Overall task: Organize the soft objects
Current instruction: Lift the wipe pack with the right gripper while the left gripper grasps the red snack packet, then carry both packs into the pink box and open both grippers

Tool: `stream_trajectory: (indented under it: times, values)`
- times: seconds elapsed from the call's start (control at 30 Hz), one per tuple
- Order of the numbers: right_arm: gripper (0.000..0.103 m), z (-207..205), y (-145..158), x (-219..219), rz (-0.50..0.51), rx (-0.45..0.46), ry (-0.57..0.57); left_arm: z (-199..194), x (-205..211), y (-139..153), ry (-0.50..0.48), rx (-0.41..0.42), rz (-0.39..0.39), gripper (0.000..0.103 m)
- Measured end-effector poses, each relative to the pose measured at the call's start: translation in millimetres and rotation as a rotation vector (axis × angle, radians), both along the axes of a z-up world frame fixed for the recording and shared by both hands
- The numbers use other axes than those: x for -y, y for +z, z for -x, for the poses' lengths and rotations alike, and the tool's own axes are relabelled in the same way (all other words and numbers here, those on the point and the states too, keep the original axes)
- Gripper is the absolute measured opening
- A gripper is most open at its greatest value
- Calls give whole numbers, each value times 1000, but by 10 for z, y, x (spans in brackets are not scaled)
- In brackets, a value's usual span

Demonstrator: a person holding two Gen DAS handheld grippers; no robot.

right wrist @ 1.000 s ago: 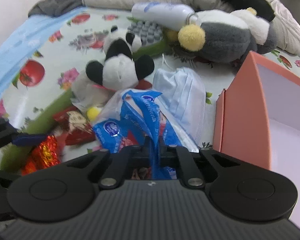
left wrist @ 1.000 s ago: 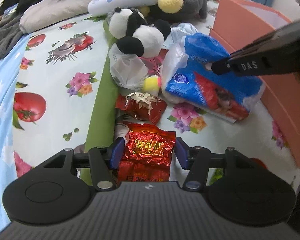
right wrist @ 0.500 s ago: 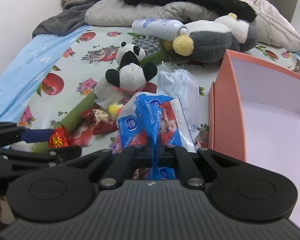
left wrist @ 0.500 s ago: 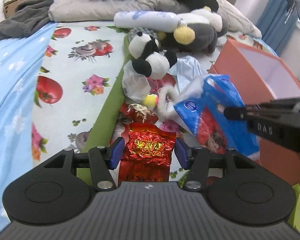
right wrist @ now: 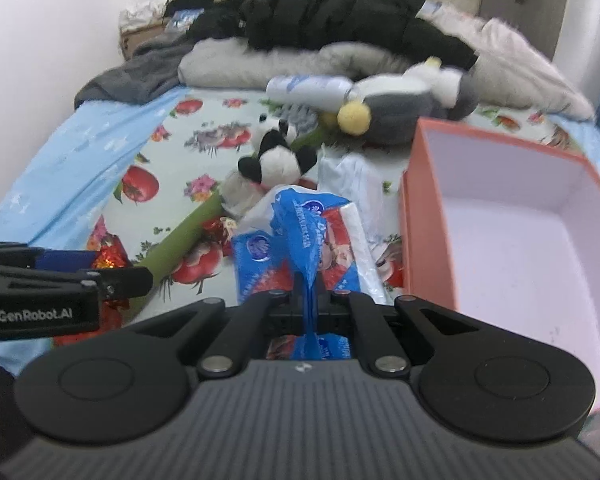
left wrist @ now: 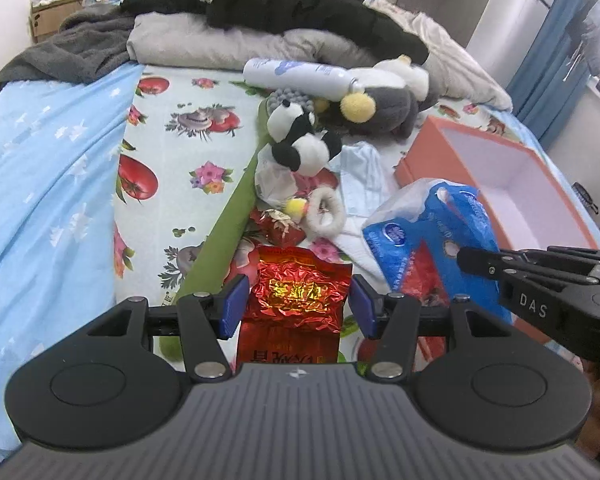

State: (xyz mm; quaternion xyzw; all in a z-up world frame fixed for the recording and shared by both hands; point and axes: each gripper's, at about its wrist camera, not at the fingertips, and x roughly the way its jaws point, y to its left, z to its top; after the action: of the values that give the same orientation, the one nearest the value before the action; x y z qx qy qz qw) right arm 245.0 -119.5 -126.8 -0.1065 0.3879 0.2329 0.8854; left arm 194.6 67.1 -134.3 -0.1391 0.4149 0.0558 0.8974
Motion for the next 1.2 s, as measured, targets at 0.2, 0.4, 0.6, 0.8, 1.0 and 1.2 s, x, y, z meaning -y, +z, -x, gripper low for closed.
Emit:
stream_trajectory:
  times: [0.2,0.4,0.6,0.8,1.0,1.2]
  values:
    - [5,198,139,193,-93,-26,-40,241,112,220,-4,35,14,61]
    - [5,414,247,260,-114,-1,-53,452,228,411,-13,76,18,61]
    - [5,549,444,406,-143,48,-82,518,404,631,-56,126,22,61]
    - [5,681,655,660,-161,102,-143,542,671,829,-122,172,42,61]
    - [5,894,819,978,-184,144,-217,594,992,964,-200,199,78,61]
    - [5,1051,902,1280,-205,152,-284,577,1380,1043,-307,236,70,61]
